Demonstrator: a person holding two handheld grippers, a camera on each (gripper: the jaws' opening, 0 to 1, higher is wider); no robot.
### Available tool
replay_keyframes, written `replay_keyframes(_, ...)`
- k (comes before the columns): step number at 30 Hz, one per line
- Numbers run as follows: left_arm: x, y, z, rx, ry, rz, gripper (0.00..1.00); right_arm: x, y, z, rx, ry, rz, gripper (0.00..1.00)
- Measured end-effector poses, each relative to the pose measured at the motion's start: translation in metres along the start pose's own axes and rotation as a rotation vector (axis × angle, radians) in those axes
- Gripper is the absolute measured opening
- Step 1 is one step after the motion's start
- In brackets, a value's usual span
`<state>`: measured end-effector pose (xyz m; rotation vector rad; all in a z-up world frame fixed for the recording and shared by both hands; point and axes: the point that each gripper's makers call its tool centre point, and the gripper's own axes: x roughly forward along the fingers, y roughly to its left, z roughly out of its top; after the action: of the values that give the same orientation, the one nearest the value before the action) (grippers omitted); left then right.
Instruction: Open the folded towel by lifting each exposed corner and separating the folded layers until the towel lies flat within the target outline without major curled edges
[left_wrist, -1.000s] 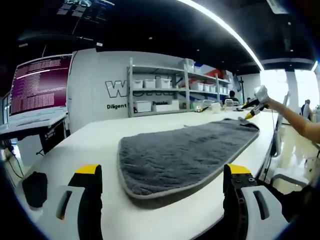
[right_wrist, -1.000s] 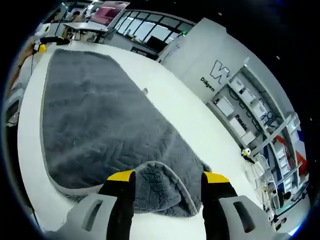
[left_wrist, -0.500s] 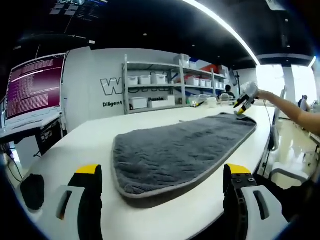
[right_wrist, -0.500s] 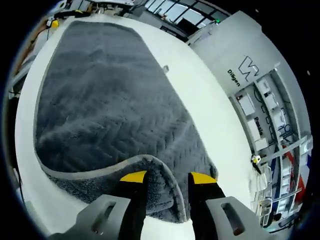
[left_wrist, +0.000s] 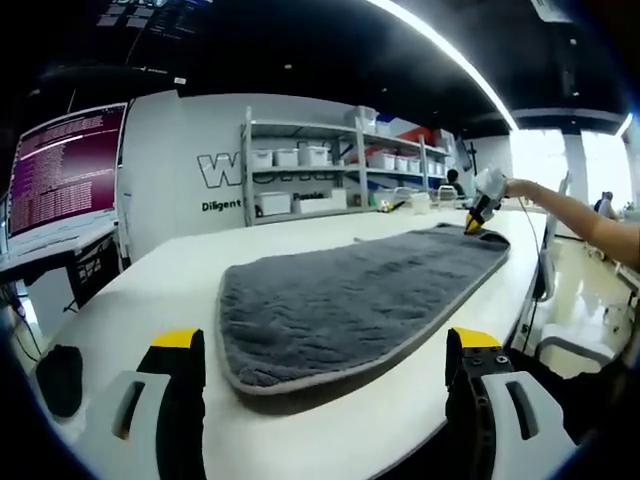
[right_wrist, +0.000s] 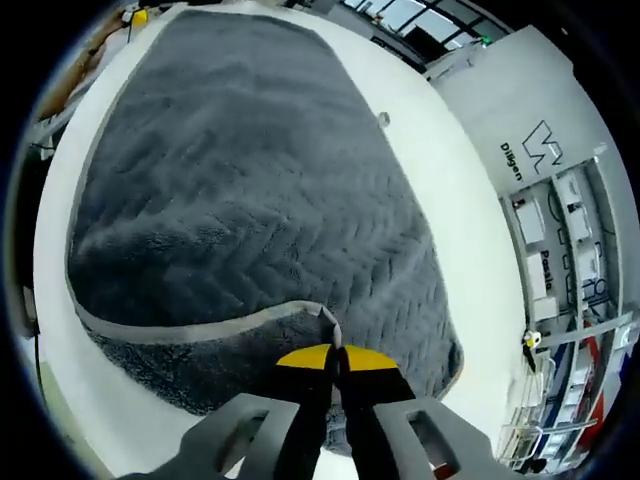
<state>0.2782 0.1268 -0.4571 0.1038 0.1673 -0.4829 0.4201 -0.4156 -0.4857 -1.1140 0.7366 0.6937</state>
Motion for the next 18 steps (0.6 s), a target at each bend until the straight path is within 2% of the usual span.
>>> replay_keyframes(7, -0.002, 0.004, 0.0, -0.016, -0.009, 0.011, 0.98, -0.011, -0.005, -0.001, 0.031, -0.056, -0.049, 0.0)
replay_keyframes(11, -0.005, 0.002, 0.002, -0.011, -0.017, 0.009, 0.98, -0.028, -0.006, -0.003, 0.06, -0.111, -0.11, 0.0)
replay_keyframes(13, -0.006, 0.0, 0.002, -0.006, -0.017, 0.005, 0.98, -0.037, -0.004, -0.006, 0.101, -0.148, -0.136, 0.0)
replay_keyframes(18, -0.005, -0.005, 0.0, 0.015, 0.003, -0.01, 0.99, -0.057, 0.005, -0.017, 0.116, -0.185, -0.196, 0.0)
